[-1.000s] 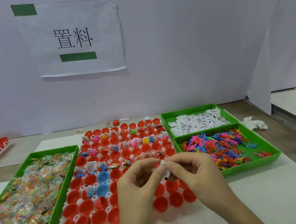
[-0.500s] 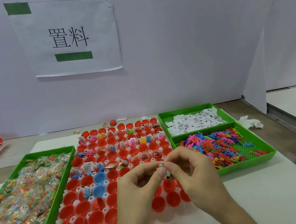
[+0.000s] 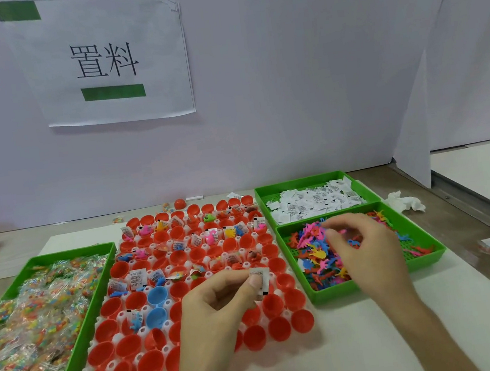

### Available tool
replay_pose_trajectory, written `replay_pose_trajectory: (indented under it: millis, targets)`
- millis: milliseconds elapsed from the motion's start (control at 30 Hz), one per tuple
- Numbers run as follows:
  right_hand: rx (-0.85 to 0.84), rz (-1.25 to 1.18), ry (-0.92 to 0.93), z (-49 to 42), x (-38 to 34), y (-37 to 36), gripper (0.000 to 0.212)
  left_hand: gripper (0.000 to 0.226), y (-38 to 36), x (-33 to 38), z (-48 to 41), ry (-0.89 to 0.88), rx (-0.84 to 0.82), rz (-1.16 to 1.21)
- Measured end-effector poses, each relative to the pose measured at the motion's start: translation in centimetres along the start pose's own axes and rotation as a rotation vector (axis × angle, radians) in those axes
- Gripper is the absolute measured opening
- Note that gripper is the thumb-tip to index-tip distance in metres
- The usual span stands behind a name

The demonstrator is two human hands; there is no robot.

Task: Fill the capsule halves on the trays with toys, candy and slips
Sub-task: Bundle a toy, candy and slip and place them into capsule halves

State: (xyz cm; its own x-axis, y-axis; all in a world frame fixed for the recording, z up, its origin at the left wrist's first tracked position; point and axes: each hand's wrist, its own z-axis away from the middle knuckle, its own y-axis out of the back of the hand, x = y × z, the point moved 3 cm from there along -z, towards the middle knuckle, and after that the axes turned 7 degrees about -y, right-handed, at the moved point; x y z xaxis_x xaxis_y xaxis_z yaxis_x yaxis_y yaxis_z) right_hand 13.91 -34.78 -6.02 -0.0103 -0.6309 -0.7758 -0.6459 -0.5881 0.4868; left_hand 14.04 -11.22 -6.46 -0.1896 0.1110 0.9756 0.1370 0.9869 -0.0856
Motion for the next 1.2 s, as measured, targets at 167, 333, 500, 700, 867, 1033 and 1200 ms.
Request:
replay_pose_trajectory:
  millis: [167, 333, 500, 700, 867, 1033, 1200]
  targets:
    - [-0.187, 0.499, -0.212, -0.7, 3.3, -0.8, 0.012, 0.025, -0.4, 0.2, 0.2, -0.014, -0.04, 0.018]
    - [-0.067, 0.37, -0.144, -0.6, 2.8, -0.7, 0.015, 0.023, -0.3, 0.2, 0.2, -0.003, -0.015, 0.014]
    - [0.009, -0.08, -0.088, -0.6, 1.8, 0.6, 0.016, 0.023, -0.1, 0.0, 0.1, 0.059, 0.033, 0.056]
    - [-0.445, -0.633, -0.195, 1.6, -2.1, -1.3, 0.029, 0.029, 0.0, -0.1, 0.1, 0.077, 0.06, 0.084]
    - [-0.545, -0.73, -0.19, 4.3, -5.1, -2.6, 0.018, 0.021, 0.0, -0.1, 0.2, 0.043, 0.096, 0.055]
    - [-0.556, -0.655, -0.103, 6.0, -6.6, -3.5, 0.023, 0.033, 0.1, -0.5, 0.1, 0.028, 0.112, 0.089]
    - [-0.465, -0.664, -0.131, 6.2, -6.4, -3.6, 0.026, 0.031, -0.3, -1.2, 0.1, 0.186, 0.061, 0.298]
